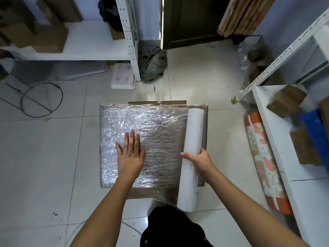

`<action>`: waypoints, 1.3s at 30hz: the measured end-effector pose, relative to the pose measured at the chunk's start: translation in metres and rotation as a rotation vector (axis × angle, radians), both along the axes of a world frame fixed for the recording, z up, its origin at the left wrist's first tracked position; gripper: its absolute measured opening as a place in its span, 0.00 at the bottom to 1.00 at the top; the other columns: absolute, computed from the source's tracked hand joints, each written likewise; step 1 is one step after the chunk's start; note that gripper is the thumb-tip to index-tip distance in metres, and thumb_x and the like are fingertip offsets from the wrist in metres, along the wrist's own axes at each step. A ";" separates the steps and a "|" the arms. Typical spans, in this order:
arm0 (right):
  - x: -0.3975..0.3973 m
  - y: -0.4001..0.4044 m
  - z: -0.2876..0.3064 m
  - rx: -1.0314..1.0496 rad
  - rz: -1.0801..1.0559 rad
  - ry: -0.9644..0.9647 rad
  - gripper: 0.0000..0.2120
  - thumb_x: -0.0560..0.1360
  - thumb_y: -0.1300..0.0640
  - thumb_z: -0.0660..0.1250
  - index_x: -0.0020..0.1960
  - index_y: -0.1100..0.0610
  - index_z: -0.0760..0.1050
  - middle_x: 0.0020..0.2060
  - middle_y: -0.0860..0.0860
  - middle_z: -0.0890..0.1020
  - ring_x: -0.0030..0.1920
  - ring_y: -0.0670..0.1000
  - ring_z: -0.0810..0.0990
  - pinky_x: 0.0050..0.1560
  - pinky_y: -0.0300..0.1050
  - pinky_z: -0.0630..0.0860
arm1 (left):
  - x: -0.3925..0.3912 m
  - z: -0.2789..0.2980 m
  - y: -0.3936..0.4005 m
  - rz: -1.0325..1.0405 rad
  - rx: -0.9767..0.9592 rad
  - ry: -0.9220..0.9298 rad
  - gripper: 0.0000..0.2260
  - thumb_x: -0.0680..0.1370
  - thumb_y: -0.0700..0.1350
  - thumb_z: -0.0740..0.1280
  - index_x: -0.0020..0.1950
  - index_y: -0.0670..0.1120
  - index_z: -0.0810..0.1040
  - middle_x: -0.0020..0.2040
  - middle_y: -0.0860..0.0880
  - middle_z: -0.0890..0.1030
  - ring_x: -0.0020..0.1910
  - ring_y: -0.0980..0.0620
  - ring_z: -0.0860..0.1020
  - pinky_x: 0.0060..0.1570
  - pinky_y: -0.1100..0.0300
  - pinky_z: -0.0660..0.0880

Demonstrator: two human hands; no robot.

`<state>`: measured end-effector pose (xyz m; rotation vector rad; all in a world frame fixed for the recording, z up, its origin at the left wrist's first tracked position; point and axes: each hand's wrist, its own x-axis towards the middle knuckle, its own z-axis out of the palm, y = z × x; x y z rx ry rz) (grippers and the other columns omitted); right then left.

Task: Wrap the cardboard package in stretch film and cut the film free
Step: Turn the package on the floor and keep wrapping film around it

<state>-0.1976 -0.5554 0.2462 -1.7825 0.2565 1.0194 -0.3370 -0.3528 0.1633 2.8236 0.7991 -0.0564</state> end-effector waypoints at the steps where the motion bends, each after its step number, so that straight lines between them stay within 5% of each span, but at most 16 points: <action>1: 0.000 -0.002 -0.002 -0.004 0.005 0.026 0.27 0.69 0.59 0.74 0.64 0.63 0.67 0.54 0.56 0.77 0.51 0.56 0.78 0.52 0.50 0.77 | 0.000 0.000 -0.001 0.004 0.001 -0.004 0.27 0.82 0.57 0.40 0.78 0.45 0.47 0.79 0.47 0.48 0.77 0.48 0.47 0.73 0.47 0.35; 6: 0.008 -0.011 -0.003 -0.047 0.100 -0.049 0.40 0.60 0.52 0.80 0.66 0.59 0.65 0.58 0.55 0.78 0.55 0.55 0.79 0.58 0.54 0.77 | -0.002 -0.001 0.003 -0.003 0.008 -0.007 0.28 0.82 0.58 0.38 0.78 0.45 0.46 0.79 0.49 0.47 0.77 0.49 0.45 0.73 0.48 0.36; 12: 0.017 -0.020 0.004 -0.337 0.209 -0.428 0.36 0.61 0.42 0.78 0.56 0.50 0.59 0.50 0.49 0.74 0.51 0.55 0.77 0.52 0.55 0.77 | -0.003 -0.004 0.000 -0.004 0.002 -0.029 0.27 0.82 0.57 0.43 0.79 0.47 0.46 0.79 0.50 0.48 0.77 0.50 0.45 0.73 0.48 0.38; 24: 0.028 -0.019 -0.008 -0.708 0.217 -0.603 0.46 0.55 0.28 0.72 0.57 0.60 0.60 0.52 0.58 0.78 0.53 0.62 0.79 0.45 0.51 0.74 | 0.006 -0.012 -0.004 0.013 0.018 -0.065 0.28 0.82 0.56 0.46 0.79 0.45 0.47 0.79 0.48 0.46 0.78 0.45 0.47 0.73 0.47 0.33; 29: 0.031 -0.017 -0.011 -0.701 0.208 -0.612 0.50 0.56 0.29 0.73 0.63 0.60 0.59 0.55 0.58 0.78 0.55 0.62 0.78 0.43 0.47 0.68 | 0.009 -0.013 -0.004 0.021 0.033 -0.072 0.28 0.82 0.56 0.45 0.79 0.46 0.44 0.79 0.48 0.46 0.78 0.47 0.45 0.73 0.46 0.35; 34: 0.037 -0.014 -0.018 -0.678 0.273 -0.564 0.48 0.59 0.29 0.71 0.63 0.60 0.58 0.59 0.57 0.75 0.59 0.61 0.76 0.49 0.51 0.73 | 0.011 -0.014 -0.010 0.043 0.049 -0.078 0.28 0.82 0.54 0.45 0.79 0.45 0.44 0.79 0.47 0.46 0.78 0.46 0.45 0.73 0.43 0.38; 39: 0.040 -0.023 -0.024 -0.375 0.164 -0.430 0.37 0.72 0.42 0.67 0.71 0.61 0.57 0.64 0.59 0.69 0.64 0.60 0.71 0.61 0.60 0.72 | 0.019 -0.012 -0.009 0.063 0.050 -0.063 0.28 0.81 0.53 0.46 0.79 0.44 0.45 0.79 0.46 0.47 0.77 0.46 0.45 0.73 0.42 0.39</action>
